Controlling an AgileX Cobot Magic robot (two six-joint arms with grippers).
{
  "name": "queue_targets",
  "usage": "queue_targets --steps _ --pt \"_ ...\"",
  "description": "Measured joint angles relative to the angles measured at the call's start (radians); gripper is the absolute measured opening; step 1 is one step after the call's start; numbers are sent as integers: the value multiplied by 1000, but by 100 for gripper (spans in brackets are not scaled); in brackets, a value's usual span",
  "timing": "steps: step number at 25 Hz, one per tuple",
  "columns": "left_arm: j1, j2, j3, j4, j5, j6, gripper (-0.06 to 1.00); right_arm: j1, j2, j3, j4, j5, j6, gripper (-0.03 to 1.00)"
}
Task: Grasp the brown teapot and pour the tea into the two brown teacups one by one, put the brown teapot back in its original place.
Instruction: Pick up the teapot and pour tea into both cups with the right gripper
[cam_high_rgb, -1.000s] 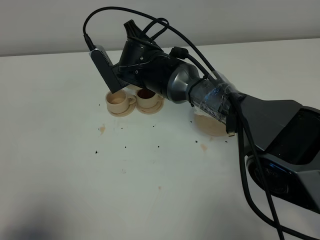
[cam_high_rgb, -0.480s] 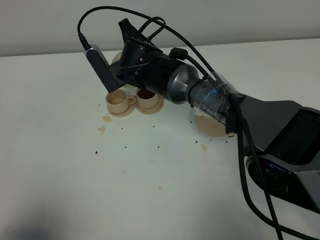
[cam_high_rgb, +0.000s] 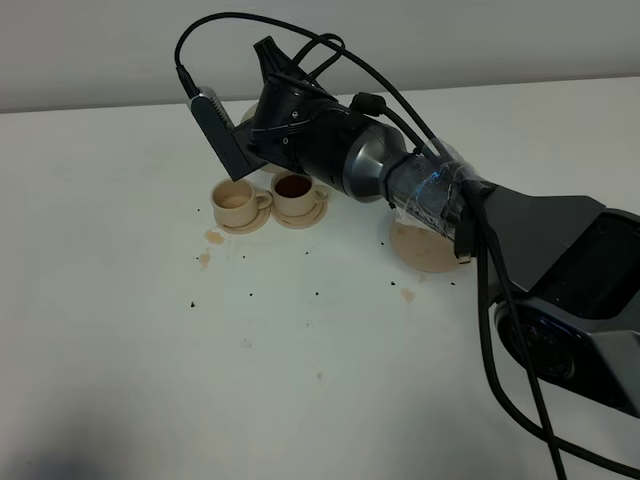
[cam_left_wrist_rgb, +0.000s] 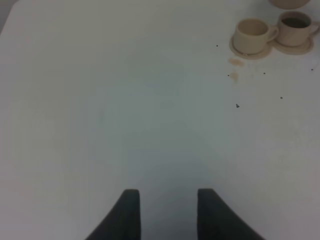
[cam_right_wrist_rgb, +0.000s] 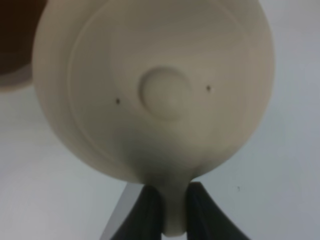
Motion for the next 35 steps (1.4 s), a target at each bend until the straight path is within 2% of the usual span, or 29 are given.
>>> queue_targets --steps 35 --pt "0 0 0 0 0 0 33 -2 15 0 -14 -52 -55 13"
